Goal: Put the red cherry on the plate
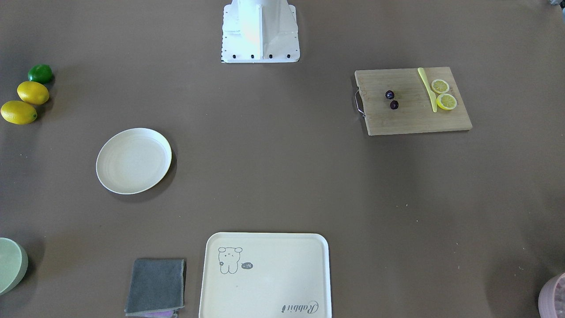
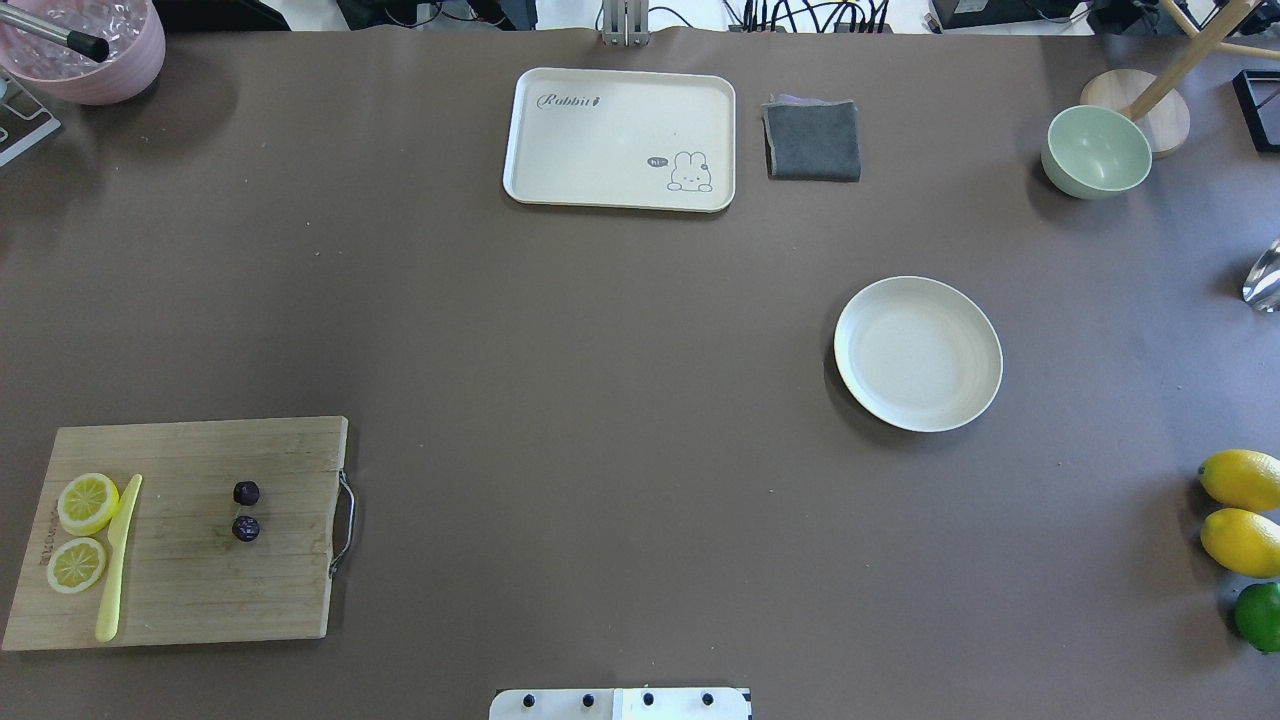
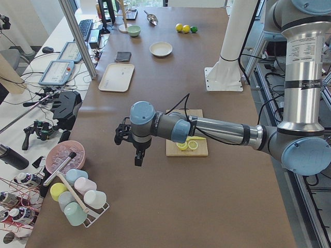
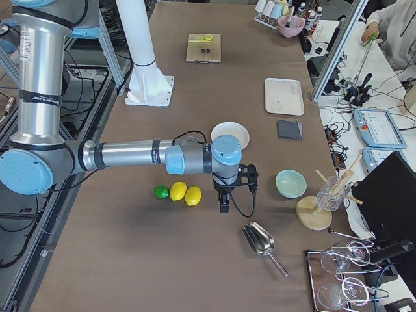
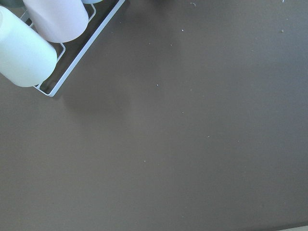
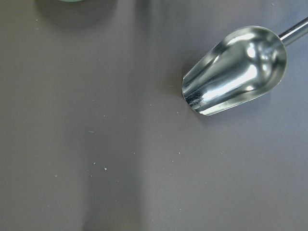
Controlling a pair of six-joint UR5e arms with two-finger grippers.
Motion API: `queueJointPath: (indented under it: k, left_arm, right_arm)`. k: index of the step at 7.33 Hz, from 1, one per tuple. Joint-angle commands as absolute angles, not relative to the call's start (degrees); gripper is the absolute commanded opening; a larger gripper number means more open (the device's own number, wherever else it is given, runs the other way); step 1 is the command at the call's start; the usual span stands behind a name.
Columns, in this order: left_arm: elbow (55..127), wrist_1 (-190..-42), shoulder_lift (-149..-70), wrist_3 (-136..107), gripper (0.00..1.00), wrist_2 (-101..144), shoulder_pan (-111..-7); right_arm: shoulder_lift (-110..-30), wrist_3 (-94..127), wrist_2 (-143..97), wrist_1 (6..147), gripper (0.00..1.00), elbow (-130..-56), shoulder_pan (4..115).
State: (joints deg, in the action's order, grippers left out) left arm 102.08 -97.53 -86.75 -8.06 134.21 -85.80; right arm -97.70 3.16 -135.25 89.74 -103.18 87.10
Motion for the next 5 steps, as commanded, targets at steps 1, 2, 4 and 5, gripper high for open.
queueJointPath:
  k: [1, 2, 4, 5]
  left_arm:
    - [102.3, -97.56, -86.66, -8.0, 0.98, 134.03, -85.69]
    - [102.22, -97.56, -86.57, -8.0, 0.98, 133.16, -85.52]
    - [102.39, -97.82, -85.79, -7.82, 0.98, 133.68, -85.52]
    - [102.04, -97.56, -85.78, -7.91, 0.98, 133.59, -85.43]
  right_arm:
    - [-98.52, 3.25, -135.26, 89.74, 1.0, -104.32, 87.1]
    - [-98.53, 3.25, -135.26, 89.82, 1.0, -104.33, 87.1]
    - [-98.88, 3.34, -135.18, 89.74, 1.0, -104.59, 87.1]
    - [-98.88, 3.34, -134.91, 89.74, 1.0, -104.59, 87.1]
